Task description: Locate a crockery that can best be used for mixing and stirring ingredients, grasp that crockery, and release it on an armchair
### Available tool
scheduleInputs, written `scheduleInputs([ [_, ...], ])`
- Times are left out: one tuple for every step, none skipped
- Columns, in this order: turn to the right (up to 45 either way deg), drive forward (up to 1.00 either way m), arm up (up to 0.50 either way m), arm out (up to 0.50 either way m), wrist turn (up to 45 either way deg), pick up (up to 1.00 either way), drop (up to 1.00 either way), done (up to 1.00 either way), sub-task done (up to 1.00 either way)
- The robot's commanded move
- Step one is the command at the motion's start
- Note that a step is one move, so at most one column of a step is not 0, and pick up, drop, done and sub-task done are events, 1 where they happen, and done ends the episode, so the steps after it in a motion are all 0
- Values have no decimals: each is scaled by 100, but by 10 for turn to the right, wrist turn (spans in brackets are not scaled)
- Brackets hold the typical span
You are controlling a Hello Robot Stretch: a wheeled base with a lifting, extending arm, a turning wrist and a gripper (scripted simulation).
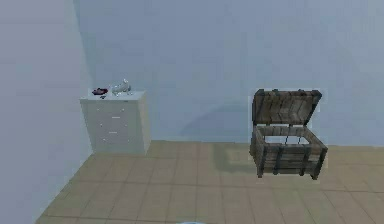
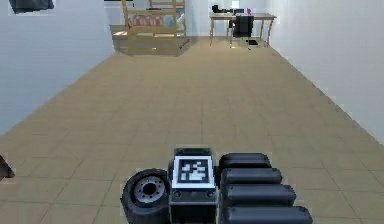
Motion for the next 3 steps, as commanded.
scheduleInputs([
  [-90,0,0,0,0,0,0,0,0],
  [450,0,0,0,0,0,0,0,0],
  [450,0,0,0,0,0,0,0,0],
])
